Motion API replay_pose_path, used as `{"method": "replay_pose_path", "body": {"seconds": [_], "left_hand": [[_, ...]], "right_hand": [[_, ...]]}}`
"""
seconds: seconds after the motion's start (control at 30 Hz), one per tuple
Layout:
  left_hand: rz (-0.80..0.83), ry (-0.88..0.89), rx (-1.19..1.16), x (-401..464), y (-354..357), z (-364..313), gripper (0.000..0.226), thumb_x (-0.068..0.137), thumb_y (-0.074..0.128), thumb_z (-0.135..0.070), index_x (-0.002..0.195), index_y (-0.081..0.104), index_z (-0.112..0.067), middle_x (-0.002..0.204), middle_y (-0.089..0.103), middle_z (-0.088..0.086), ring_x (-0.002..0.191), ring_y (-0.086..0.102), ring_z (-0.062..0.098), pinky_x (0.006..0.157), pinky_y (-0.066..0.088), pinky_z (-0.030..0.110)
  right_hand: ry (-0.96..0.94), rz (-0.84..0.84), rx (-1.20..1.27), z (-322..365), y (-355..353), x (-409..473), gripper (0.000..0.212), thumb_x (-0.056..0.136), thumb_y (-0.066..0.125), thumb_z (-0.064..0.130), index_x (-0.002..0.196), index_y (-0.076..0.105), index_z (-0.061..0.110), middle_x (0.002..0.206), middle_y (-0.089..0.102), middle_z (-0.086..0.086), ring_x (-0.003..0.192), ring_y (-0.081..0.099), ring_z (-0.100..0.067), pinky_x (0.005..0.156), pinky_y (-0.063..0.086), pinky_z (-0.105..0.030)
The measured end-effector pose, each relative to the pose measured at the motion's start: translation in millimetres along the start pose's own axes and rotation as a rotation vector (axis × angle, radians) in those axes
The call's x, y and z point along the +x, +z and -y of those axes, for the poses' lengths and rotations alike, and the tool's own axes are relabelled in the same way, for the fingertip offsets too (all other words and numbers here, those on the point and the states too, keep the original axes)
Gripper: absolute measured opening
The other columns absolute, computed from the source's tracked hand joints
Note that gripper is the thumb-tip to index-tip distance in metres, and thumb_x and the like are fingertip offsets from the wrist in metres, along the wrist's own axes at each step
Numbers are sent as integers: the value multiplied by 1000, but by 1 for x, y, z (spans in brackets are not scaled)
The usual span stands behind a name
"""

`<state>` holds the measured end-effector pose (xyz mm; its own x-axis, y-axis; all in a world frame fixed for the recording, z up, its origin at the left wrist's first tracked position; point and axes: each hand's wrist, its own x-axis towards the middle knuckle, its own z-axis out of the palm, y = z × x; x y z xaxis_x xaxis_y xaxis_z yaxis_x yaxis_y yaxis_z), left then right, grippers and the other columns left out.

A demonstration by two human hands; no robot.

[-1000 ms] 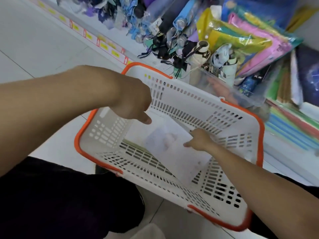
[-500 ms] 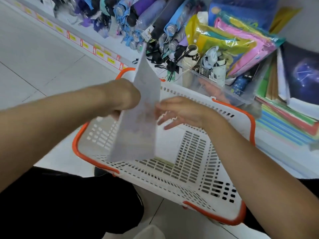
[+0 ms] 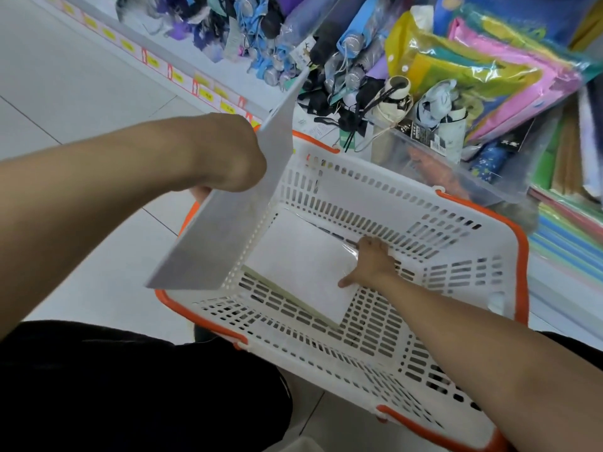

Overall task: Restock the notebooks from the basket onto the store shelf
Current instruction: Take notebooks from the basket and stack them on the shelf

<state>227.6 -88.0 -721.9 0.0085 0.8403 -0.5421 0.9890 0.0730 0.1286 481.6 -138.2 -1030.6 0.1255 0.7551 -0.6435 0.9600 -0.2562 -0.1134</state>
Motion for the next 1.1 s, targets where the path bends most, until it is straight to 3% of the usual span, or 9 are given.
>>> {"method": "replay_pose_path", "body": {"seconds": [0.1, 0.17, 0.33, 0.47, 0.57, 0.67, 0.8, 0.9, 1.1], "left_hand": [[-11, 10, -78, 4, 1, -1, 21, 95, 49, -16, 82, 54, -1, 77, 57, 11, 61, 60, 26, 48, 40, 28], [-25, -1, -131, 4, -1, -3, 13, 96, 48, -16, 94, 53, -4, 77, 55, 7, 57, 62, 26, 45, 41, 28], [76, -36, -277, -12, -3, -11, 23, 94, 47, -4, 114, 56, 4, 100, 63, 17, 74, 69, 36, 57, 58, 41], [183, -1, -460, -25, -2, -19, 26, 95, 38, 2, 111, 57, 8, 116, 61, 24, 75, 69, 38, 50, 59, 38], [223, 42, -594, -34, -5, -31, 23, 99, 40, -3, 95, 62, 3, 96, 64, 19, 67, 63, 30, 38, 54, 30], [183, 59, -702, -45, -15, -44, 27, 99, 46, -6, 76, 59, -5, 64, 65, 10, 56, 59, 25, 37, 53, 27], [131, 60, -941, -55, -26, -56, 18, 98, 42, -3, 93, 59, -1, 70, 62, 12, 59, 58, 25, 40, 55, 28], [126, 87, -1173, -56, -25, -66, 20, 100, 42, -11, 109, 60, -5, 88, 66, 12, 72, 63, 26, 54, 57, 31], [192, 225, -1778, -75, -34, -88, 40, 104, 35, -37, 121, 65, -16, 112, 73, 10, 88, 73, 24, 72, 60, 40]], "right_hand": [[-50, 39, 62, -4, -10, 1, 87, 67, 86, 52, 135, 52, 10, 144, 42, -12, 142, 29, -31, 107, 41, -38], [-125, 63, 120, -3, -30, -7, 46, 76, 82, 44, 104, 66, 12, 108, 62, -3, 113, 58, -28, 78, 52, -29], [-251, 234, 394, 19, -122, -72, 17, 92, 69, 15, 93, 57, 3, 100, 53, -13, 78, 70, -32, 61, 62, -48], [-405, -196, 148, 42, -203, -163, 27, 84, 66, 8, 71, 42, 9, 76, 44, -8, 69, 59, -28, 53, 48, -33], [-486, -506, -36, 36, -245, -225, 18, 82, 64, 11, 72, 50, 5, 70, 51, -8, 66, 49, -24, 59, 37, -35], [-501, -676, 154, 10, -280, -271, 17, 85, 69, 16, 79, 60, 4, 75, 61, -11, 70, 53, -25, 65, 39, -36], [-483, -617, 899, -20, -308, -304, 14, 90, 68, 12, 80, 59, 11, 73, 67, -10, 56, 62, -17, 45, 52, -25], [-447, -464, 1281, -31, -314, -306, 10, 95, 59, 5, 87, 57, 10, 78, 69, -4, 70, 67, -17, 62, 63, -41], [-409, -163, 1288, -56, -313, -302, 23, 92, 61, -1, 110, 62, 12, 110, 73, -11, 96, 72, -30, 69, 63, -42]]}}
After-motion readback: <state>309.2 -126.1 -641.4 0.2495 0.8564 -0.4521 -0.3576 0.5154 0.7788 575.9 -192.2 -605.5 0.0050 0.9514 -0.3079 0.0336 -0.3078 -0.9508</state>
